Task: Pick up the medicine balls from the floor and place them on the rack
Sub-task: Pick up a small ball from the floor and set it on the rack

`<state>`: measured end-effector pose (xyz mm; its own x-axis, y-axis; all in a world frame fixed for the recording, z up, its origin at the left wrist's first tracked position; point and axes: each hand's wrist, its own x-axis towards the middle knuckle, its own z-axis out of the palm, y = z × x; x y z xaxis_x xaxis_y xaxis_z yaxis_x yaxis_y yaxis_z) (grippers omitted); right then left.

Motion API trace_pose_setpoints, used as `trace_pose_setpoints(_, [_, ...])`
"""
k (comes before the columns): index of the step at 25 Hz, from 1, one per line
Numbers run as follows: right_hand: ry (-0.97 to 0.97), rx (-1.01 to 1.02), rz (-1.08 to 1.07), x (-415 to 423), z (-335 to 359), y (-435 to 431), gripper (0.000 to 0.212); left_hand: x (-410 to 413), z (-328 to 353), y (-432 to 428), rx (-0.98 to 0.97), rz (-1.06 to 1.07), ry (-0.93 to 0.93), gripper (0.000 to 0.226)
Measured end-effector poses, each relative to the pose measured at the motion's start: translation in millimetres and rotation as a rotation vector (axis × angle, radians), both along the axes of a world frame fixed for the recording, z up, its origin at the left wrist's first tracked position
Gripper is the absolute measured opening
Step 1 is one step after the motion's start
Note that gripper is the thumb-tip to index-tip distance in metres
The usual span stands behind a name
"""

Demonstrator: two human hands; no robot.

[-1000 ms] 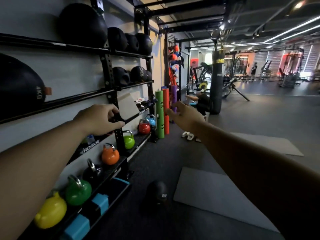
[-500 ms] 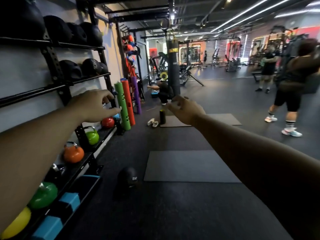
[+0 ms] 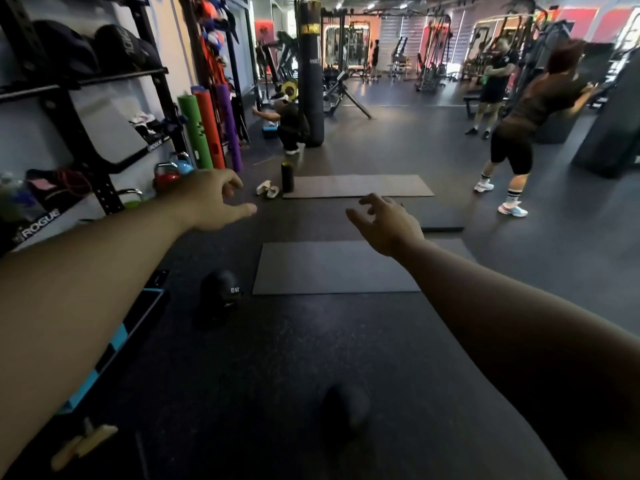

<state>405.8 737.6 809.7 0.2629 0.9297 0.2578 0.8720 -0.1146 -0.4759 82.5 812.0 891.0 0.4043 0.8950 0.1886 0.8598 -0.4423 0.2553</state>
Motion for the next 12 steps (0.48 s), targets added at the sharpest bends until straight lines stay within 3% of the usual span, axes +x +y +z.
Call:
trace_pose_setpoints(9, [-0.043, -0.204, 0.045, 77.4, -102.7, -0.9, 0.070, 113.5, -104.6, 0.9, -0.213, -0.020, -0.038, 0.059])
trace_pose_setpoints(12, [-0.026, -0.310, 0.122, 117.9, -152.9, 21.2, 0.069, 164.9, -153.6, 21.6, -0.277, 0.033, 0.030, 0.062])
